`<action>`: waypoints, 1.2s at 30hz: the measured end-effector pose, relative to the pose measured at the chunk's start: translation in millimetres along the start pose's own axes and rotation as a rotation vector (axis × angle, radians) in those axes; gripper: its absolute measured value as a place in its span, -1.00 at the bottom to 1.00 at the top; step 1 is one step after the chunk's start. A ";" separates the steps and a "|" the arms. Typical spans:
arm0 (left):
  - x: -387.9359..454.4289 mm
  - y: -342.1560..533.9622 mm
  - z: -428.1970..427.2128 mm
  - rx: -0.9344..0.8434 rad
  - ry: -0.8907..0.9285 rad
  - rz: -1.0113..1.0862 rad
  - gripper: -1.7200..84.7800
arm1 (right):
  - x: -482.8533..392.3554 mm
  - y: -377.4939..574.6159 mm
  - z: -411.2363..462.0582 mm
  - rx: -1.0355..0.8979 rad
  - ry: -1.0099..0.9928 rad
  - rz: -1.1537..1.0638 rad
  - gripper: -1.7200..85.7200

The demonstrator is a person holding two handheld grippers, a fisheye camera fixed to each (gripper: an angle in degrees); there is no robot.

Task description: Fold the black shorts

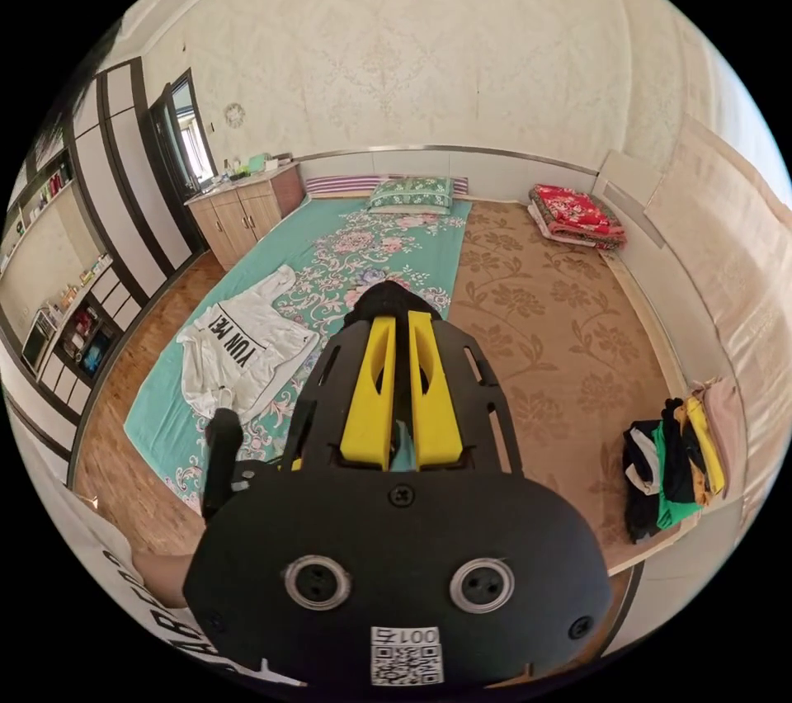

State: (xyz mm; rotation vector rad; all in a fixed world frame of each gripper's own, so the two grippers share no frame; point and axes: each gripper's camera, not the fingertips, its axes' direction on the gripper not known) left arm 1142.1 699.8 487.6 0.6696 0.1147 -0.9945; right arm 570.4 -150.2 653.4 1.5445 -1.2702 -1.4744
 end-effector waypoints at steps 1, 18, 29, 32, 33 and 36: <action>5.0 -0.3 -9.3 0.046 -0.021 0.014 -0.89 | 2.1 0.0 -3.1 0.005 0.007 -0.008 -0.91; 76.0 12.3 -60.2 -0.462 0.148 0.390 -0.98 | 84.7 182.9 7.6 -0.627 -0.230 -0.066 -0.92; 212.3 -286.9 -72.2 0.065 -0.025 0.675 -0.98 | 149.6 -49.5 -68.6 -0.092 0.343 -0.411 -0.92; 252.6 -307.5 -98.5 0.146 -0.037 0.716 -0.98 | 137.9 -72.1 -109.0 -0.021 0.429 -0.473 -0.92; 259.0 -307.5 -100.4 0.155 -0.043 0.726 -0.98 | 133.9 -71.8 -116.8 -0.015 0.443 -0.486 -0.92; 279.9 -293.8 -86.5 0.153 -0.102 0.767 -0.98 | 126.6 -49.2 -110.7 -0.039 0.434 -0.495 -0.92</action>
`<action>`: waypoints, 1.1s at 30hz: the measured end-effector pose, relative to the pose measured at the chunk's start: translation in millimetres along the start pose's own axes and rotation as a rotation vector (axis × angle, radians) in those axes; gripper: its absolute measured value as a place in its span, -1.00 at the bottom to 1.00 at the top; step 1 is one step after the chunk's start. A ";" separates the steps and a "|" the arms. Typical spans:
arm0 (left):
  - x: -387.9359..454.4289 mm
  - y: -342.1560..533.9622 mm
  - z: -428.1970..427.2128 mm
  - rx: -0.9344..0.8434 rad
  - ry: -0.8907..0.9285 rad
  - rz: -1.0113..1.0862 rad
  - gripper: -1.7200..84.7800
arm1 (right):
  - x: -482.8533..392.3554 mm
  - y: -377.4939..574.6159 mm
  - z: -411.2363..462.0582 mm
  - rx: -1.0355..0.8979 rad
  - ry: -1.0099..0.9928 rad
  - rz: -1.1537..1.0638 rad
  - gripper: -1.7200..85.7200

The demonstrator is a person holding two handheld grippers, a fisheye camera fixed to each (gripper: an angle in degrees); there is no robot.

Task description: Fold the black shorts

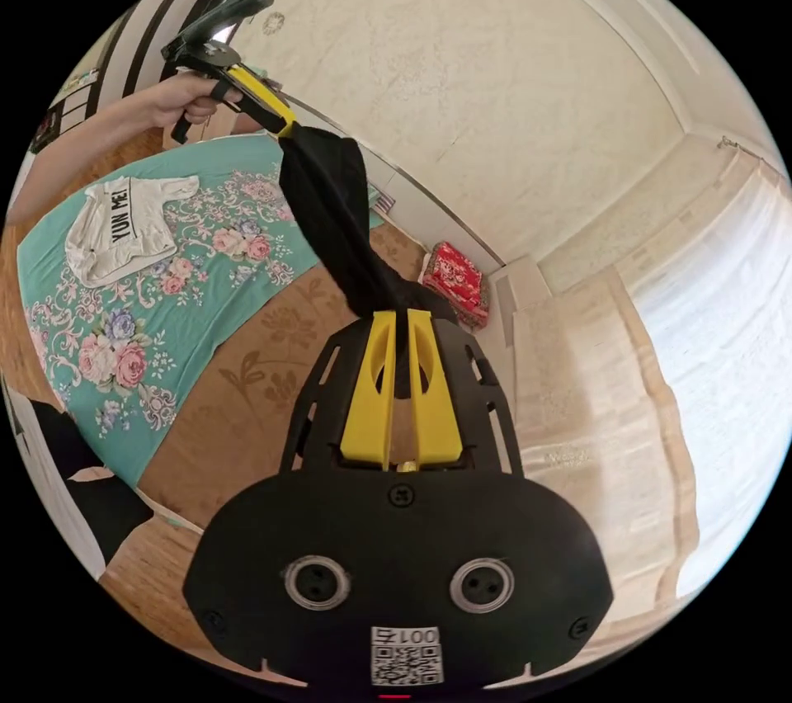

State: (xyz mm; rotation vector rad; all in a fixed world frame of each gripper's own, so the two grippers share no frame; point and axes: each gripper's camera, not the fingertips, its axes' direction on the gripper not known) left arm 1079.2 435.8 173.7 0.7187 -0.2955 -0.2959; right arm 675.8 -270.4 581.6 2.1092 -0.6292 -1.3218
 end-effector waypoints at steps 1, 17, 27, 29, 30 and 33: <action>11.5 7.6 13.6 -0.024 -0.007 0.005 -0.98 | -7.1 5.2 3.8 -0.012 -0.005 -0.004 -0.92; 172.6 288.6 265.1 -0.723 0.110 -0.249 -0.90 | -362.3 228.3 159.1 -0.549 -0.465 -0.126 -0.87; 204.3 274.2 304.3 -0.761 0.025 -0.062 -0.78 | -342.4 277.8 179.3 -0.712 -0.441 0.276 -0.73; 213.7 267.3 314.8 -0.752 0.007 0.000 -0.85 | -348.7 286.7 185.7 -0.726 -0.403 0.283 -0.75; 215.8 265.3 316.2 -0.744 0.002 0.016 -0.86 | -347.2 289.4 185.1 -0.701 -0.388 0.315 -0.79; 217.9 253.7 318.0 -0.730 -0.001 0.065 -0.91 | -324.5 293.7 177.6 -0.617 -0.386 0.450 -0.88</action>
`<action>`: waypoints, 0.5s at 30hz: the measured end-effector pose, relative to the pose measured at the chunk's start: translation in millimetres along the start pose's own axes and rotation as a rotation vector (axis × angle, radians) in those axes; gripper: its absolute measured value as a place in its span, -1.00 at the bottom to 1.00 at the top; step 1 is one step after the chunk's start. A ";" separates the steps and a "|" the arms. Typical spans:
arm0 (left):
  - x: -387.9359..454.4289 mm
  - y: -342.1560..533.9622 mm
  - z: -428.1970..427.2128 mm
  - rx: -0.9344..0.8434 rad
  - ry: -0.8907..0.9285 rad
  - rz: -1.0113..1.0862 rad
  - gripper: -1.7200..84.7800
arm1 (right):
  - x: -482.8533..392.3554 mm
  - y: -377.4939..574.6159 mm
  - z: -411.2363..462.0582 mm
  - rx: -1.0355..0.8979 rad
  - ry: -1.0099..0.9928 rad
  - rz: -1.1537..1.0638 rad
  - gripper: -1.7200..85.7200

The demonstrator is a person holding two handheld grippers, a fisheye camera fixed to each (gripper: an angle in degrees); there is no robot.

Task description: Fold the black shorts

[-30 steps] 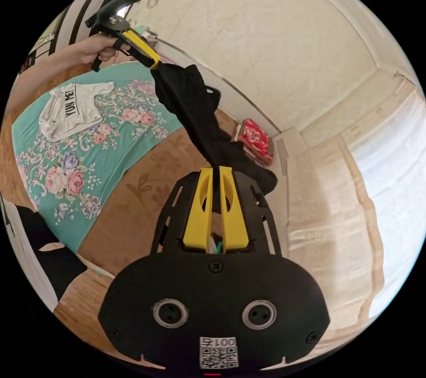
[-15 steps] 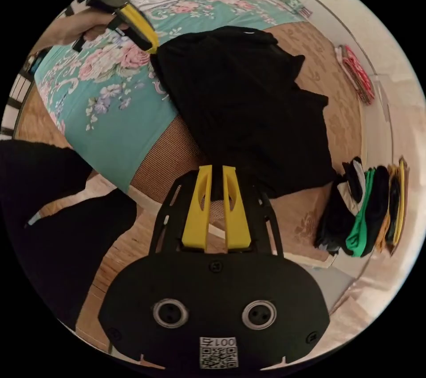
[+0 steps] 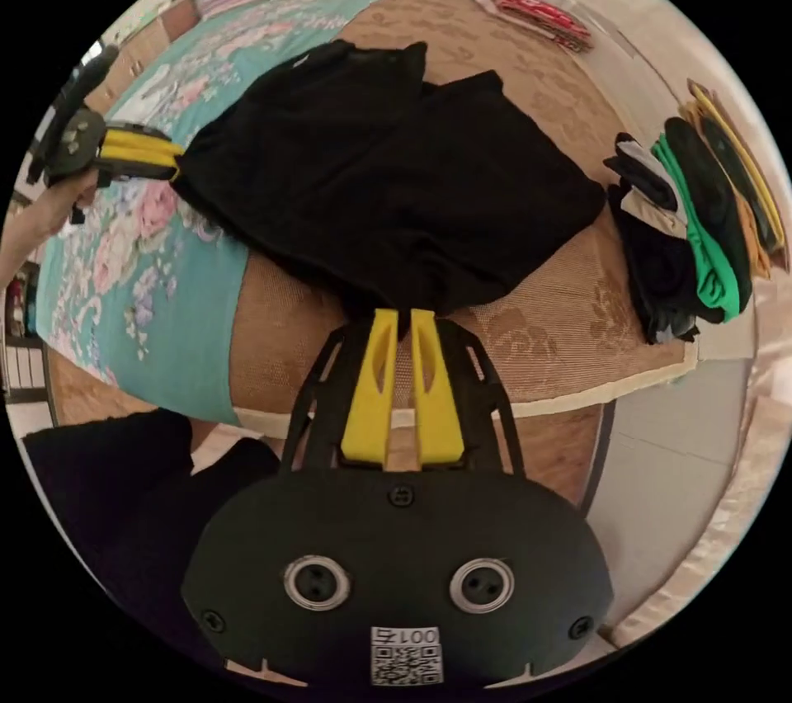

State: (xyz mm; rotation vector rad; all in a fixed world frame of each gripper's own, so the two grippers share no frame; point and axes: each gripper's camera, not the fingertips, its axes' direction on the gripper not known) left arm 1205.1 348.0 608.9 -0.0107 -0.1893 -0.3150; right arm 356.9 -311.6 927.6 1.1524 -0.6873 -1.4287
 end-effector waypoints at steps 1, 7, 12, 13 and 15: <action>-5.1 -1.3 -6.1 0.016 0.032 -0.009 -0.92 | 5.9 -0.2 -4.6 0.014 -0.023 0.022 -0.89; -22.4 12.7 -37.0 0.095 0.187 -0.113 -0.95 | 39.8 17.5 -52.7 0.095 -0.165 0.136 -0.93; 6.3 14.4 4.3 -0.052 0.204 -0.158 -0.96 | 18.9 36.3 -4.1 -0.105 -0.096 0.140 -0.94; 8.2 4.1 3.2 -0.041 0.172 -0.132 -0.96 | 18.4 31.3 -2.1 -0.108 -0.076 0.116 -0.94; -3.3 -22.4 -12.2 0.040 0.111 -0.087 -0.97 | 32.3 -10.4 -16.5 -0.019 0.064 -0.027 -0.94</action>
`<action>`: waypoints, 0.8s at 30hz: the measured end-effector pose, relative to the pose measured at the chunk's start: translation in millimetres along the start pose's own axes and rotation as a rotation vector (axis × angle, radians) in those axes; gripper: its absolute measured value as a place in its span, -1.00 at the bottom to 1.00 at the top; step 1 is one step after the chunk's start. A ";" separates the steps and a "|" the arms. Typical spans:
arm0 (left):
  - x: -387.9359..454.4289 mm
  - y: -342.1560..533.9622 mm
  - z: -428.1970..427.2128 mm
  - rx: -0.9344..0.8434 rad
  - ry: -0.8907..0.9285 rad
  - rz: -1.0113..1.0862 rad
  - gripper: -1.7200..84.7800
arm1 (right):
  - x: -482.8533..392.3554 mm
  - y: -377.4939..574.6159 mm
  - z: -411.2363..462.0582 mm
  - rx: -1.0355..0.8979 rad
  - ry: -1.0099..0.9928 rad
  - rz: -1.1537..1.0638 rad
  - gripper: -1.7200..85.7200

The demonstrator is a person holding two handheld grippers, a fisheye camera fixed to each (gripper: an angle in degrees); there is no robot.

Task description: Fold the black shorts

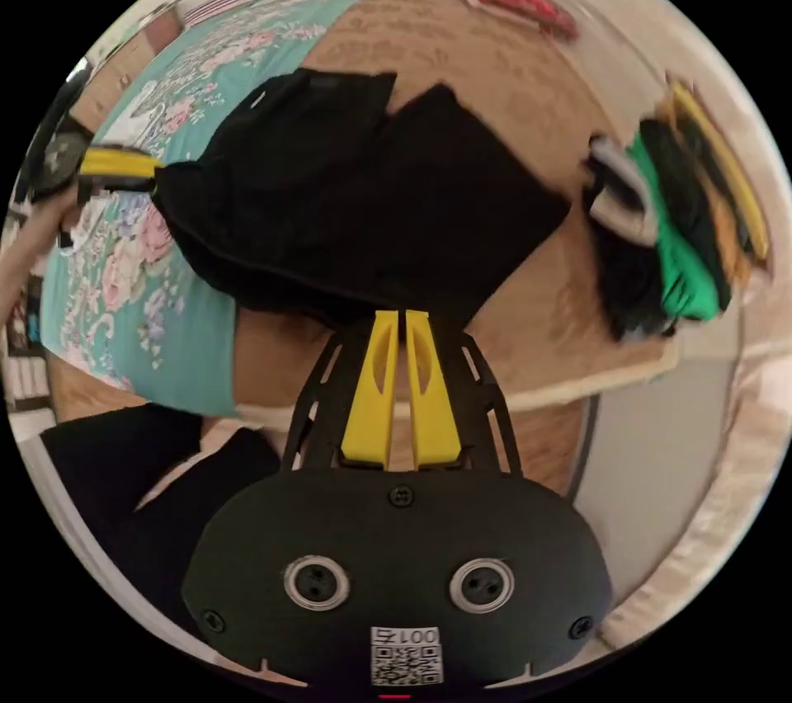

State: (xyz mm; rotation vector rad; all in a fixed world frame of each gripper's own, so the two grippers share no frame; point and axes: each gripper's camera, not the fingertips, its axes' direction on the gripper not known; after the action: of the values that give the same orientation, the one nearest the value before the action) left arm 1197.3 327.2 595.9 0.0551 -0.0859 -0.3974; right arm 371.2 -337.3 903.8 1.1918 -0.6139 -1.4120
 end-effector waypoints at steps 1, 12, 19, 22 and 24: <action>-13.7 -25.6 -16.8 0.071 -0.038 0.015 -0.97 | 8.7 -13.4 -7.5 0.035 0.039 -0.024 -0.94; -95.5 -120.0 -180.9 0.563 -0.028 -0.117 -0.95 | 130.9 -136.5 -186.4 0.475 0.158 -0.029 -0.94; -66.5 -61.0 -54.1 0.293 -0.116 -0.154 -0.95 | 52.0 -92.4 -81.4 0.257 0.217 -0.228 -0.94; -52.8 -23.9 32.0 0.086 -0.055 -0.183 -0.95 | 19.3 -57.1 0.2 0.097 0.113 -0.249 -0.93; -39.3 -0.6 71.3 -0.039 -0.044 -0.171 -0.95 | -3.3 -25.6 49.6 -0.035 -0.011 -0.241 -0.93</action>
State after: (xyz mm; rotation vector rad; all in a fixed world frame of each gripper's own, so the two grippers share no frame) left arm 1154.2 339.4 664.0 0.0149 -0.1167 -0.5707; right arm 315.5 -341.0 899.7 1.2628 -0.4622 -1.6257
